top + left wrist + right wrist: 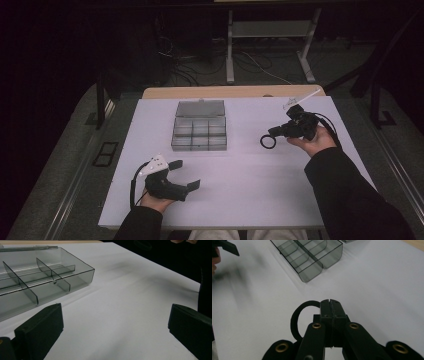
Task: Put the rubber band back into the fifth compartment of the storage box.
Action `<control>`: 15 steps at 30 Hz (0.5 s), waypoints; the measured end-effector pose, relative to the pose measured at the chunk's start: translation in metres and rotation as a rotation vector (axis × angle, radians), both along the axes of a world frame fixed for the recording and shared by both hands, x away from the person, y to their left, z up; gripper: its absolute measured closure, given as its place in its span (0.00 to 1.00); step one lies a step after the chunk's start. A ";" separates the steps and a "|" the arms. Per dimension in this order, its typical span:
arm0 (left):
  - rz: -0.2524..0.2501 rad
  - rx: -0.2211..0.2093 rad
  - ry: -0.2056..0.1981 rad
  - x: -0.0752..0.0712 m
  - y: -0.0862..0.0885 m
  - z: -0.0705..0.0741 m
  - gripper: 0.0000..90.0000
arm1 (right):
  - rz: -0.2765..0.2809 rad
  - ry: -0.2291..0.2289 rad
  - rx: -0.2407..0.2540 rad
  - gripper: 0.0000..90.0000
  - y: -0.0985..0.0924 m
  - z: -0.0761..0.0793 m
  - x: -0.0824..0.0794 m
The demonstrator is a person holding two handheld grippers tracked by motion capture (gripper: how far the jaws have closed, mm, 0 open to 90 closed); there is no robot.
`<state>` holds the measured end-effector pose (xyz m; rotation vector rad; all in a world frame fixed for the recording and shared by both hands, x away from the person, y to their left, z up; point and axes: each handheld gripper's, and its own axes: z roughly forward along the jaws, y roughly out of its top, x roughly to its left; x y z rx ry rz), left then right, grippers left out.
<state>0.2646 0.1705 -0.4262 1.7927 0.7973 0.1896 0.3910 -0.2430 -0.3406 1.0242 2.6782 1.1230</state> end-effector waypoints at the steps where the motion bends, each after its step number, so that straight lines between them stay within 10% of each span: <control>1: 0.000 -0.001 -0.001 0.000 0.000 0.000 0.00 | 0.001 -0.002 0.001 0.99 0.001 0.001 0.001; 15: 0.003 -0.010 -0.004 0.000 0.001 0.001 0.00 | 0.043 -0.027 0.001 0.99 0.031 0.017 0.015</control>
